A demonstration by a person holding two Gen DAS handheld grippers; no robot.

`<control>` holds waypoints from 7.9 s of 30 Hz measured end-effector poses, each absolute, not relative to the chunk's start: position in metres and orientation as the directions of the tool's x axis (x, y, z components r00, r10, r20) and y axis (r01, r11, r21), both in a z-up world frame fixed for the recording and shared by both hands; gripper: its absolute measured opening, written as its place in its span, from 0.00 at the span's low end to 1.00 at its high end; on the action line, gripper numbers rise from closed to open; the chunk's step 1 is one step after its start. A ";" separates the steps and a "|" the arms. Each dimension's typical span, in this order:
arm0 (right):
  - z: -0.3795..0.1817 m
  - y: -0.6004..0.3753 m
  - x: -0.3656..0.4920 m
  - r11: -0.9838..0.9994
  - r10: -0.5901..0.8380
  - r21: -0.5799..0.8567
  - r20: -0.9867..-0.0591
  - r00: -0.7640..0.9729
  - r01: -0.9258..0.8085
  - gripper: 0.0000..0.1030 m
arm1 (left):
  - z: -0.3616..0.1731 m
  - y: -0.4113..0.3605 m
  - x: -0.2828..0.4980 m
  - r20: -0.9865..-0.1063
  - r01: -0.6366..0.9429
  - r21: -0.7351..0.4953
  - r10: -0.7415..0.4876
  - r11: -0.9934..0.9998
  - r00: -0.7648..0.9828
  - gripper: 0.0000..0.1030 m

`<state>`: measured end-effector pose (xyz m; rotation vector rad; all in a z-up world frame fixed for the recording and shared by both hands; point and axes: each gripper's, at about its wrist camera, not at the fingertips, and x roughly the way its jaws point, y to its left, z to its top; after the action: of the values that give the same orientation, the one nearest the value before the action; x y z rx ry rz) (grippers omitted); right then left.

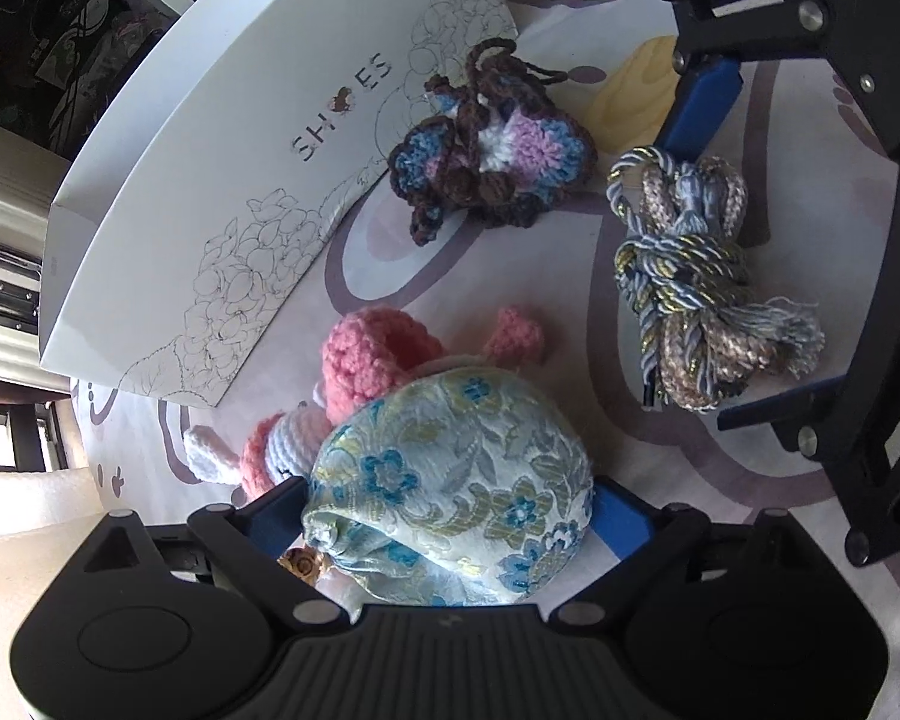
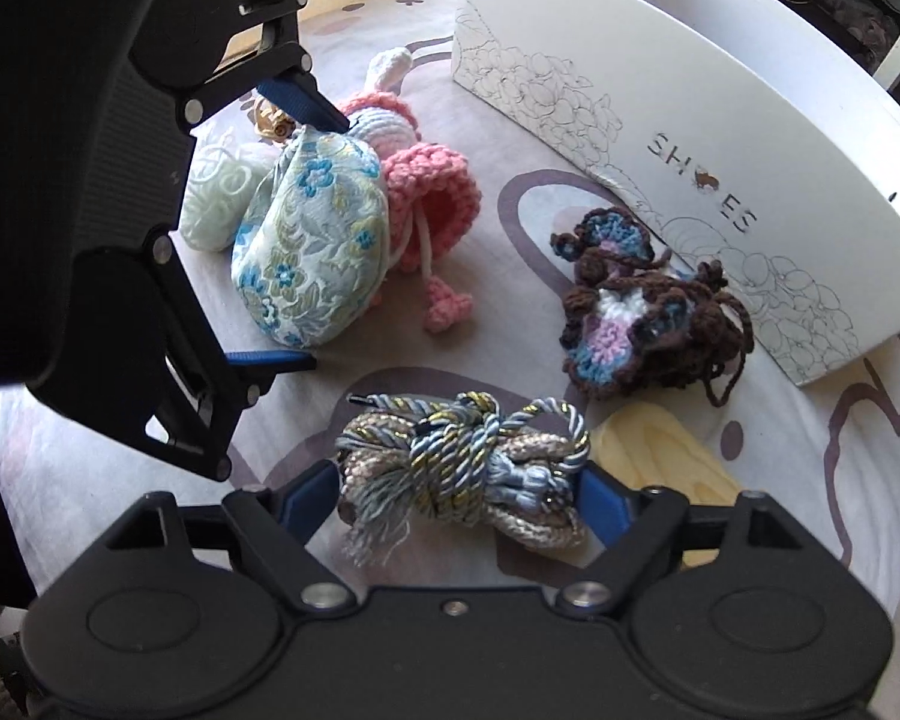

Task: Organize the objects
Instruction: 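Grasp the blue floral pouch with the left gripper while the right gripper grasps the rope knot, then carry the floral pouch over the box with the left gripper while the right holds the rope, then open both grippers to drop the floral pouch and rope knot into the box, then withdraw both grippers up and back from the box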

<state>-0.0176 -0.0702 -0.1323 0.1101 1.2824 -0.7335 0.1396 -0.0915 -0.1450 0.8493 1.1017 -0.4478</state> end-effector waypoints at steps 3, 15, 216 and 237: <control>-0.134 -0.077 -0.016 0.755 -0.437 -0.314 -0.896 0.084 0.576 0.86 | -0.145 -0.085 0.147 -0.922 0.671 0.331 0.076 0.663 0.380 0.89; -0.111 -0.079 -0.020 0.742 -0.429 -0.268 -0.894 0.127 0.615 0.80 | -0.122 -0.058 0.162 -0.947 0.591 0.192 -0.011 0.784 0.322 0.83; 0.062 -0.072 -0.027 -0.064 -0.817 -0.211 -0.551 -0.172 0.975 1.00 | 0.056 -0.023 0.171 -0.686 0.118 0.032 -0.064 0.992 0.725 1.00; 0.057 -0.055 -0.025 -0.095 -0.817 -0.235 -0.537 -0.211 0.967 1.00 | 0.048 -0.015 0.162 -0.700 0.099 -0.041 -0.099 0.994 0.707 1.00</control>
<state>-0.0248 -0.0552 0.0569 0.3141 0.6379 -1.6769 0.1622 -0.0148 0.0480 -0.0005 0.7773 -0.1097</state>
